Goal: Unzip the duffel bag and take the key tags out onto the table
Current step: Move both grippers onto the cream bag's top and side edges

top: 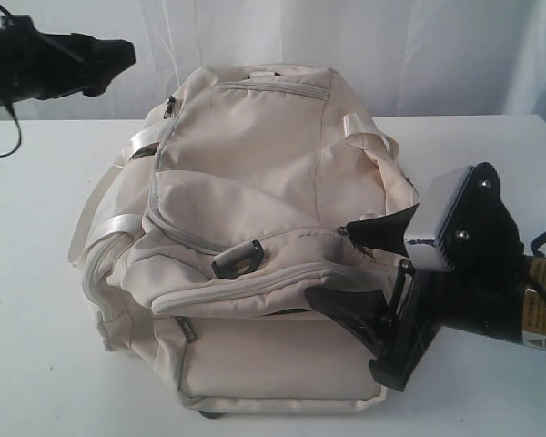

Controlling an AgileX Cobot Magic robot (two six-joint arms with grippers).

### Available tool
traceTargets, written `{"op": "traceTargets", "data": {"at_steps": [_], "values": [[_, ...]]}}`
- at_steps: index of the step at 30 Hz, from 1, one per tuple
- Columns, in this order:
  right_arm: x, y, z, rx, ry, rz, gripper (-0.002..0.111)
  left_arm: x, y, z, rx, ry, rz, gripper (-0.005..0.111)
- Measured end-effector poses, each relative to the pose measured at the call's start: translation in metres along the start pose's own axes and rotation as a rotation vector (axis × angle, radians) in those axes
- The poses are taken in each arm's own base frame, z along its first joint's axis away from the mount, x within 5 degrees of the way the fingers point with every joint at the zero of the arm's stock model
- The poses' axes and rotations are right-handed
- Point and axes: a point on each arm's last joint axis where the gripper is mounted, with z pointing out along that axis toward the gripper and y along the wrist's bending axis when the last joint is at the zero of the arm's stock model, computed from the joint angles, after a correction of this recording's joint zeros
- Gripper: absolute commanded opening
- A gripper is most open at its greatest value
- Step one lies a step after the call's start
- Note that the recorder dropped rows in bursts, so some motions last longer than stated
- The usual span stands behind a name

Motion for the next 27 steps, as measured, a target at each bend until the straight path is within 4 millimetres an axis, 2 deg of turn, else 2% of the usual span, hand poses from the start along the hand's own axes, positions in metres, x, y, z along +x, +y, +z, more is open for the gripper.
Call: {"op": "traceTargets", "data": {"at_steps": [7, 14, 20, 27], "values": [[0.0, 0.0, 0.0, 0.0, -0.007, 0.005, 0.073, 0.019, -0.005, 0.053, 0.045, 0.067, 0.099, 0.078], [-0.001, 0.0, 0.0, 0.003, -0.012, 0.013, 0.073, 0.043, 0.008, 0.092, 0.029, 0.115, 0.099, 0.078], [0.003, -0.003, 0.005, 0.003, -0.016, 0.061, 0.073, 0.054, 0.016, 0.111, 0.024, 0.127, 0.114, 0.078], [0.009, -0.003, 0.016, -0.055, -0.031, 0.12, 0.073, 0.071, 0.02, 0.121, 0.031, 0.155, 0.118, 0.078]]}}
